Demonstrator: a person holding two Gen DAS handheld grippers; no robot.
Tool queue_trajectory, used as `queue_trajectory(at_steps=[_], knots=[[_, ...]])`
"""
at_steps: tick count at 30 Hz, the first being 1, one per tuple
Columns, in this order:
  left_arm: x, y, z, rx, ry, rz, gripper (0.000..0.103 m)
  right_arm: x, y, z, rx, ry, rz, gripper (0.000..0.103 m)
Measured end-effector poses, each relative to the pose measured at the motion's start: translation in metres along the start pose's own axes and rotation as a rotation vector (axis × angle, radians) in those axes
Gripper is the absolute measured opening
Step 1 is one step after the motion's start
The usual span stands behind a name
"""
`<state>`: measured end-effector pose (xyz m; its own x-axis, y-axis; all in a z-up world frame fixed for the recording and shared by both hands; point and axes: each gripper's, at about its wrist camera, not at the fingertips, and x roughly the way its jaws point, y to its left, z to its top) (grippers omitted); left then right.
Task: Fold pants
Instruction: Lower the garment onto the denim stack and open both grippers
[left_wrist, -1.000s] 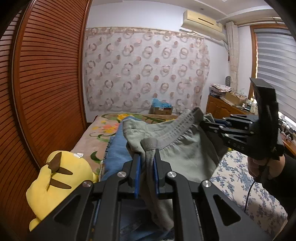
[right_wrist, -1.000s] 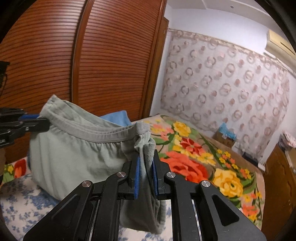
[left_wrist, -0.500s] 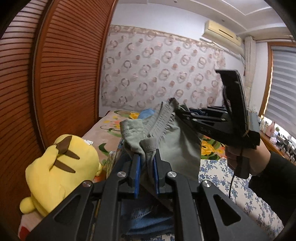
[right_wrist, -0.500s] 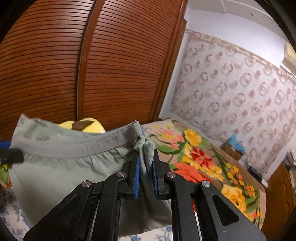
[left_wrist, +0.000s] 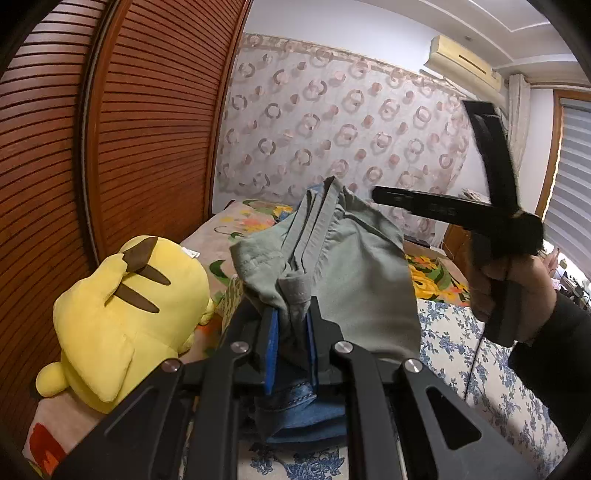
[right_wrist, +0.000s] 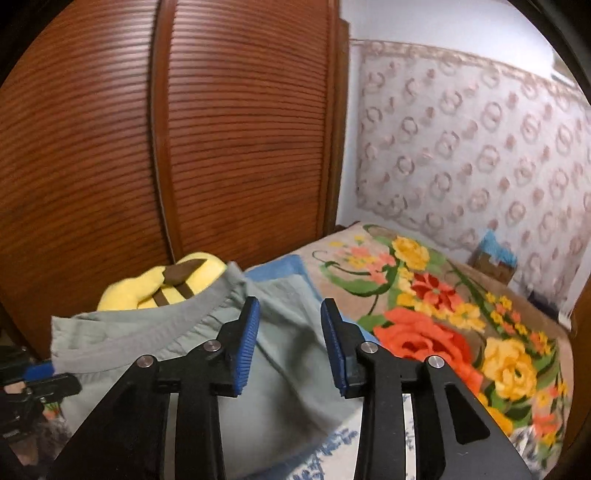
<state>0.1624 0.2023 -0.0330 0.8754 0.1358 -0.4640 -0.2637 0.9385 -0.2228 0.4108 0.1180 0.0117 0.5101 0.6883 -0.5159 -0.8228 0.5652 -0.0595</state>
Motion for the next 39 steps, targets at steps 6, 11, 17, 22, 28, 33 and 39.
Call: queue_trajectory(at_steps=[6,11,17,22,28,33,39], knots=[[0.002,0.002,-0.003,0.000,0.007,0.015,0.011,-0.011,-0.013,-0.021,0.004,0.048,0.041,0.035],[0.007,0.005,-0.007,0.001,0.026,0.033,0.013,0.007,-0.021,-0.037,0.031,0.105,0.037,0.035],[0.007,0.004,-0.005,0.017,0.042,0.035,0.015,0.025,-0.030,-0.042,0.053,0.103,-0.011,0.035],[0.003,0.002,-0.004,0.040,0.051,0.039,0.018,0.013,-0.029,-0.041,0.083,0.082,-0.034,0.035],[-0.006,0.001,-0.006,0.062,0.056,0.044,0.033,-0.016,-0.014,-0.042,0.091,0.055,-0.012,0.035],[-0.015,0.002,-0.008,0.073,0.064,0.049,0.042,-0.040,0.005,-0.046,0.093,0.028,0.004,0.036],[-0.027,-0.001,-0.013,0.092,0.075,0.047,0.048,-0.066,0.023,-0.053,0.095,0.003,0.011,0.040]])
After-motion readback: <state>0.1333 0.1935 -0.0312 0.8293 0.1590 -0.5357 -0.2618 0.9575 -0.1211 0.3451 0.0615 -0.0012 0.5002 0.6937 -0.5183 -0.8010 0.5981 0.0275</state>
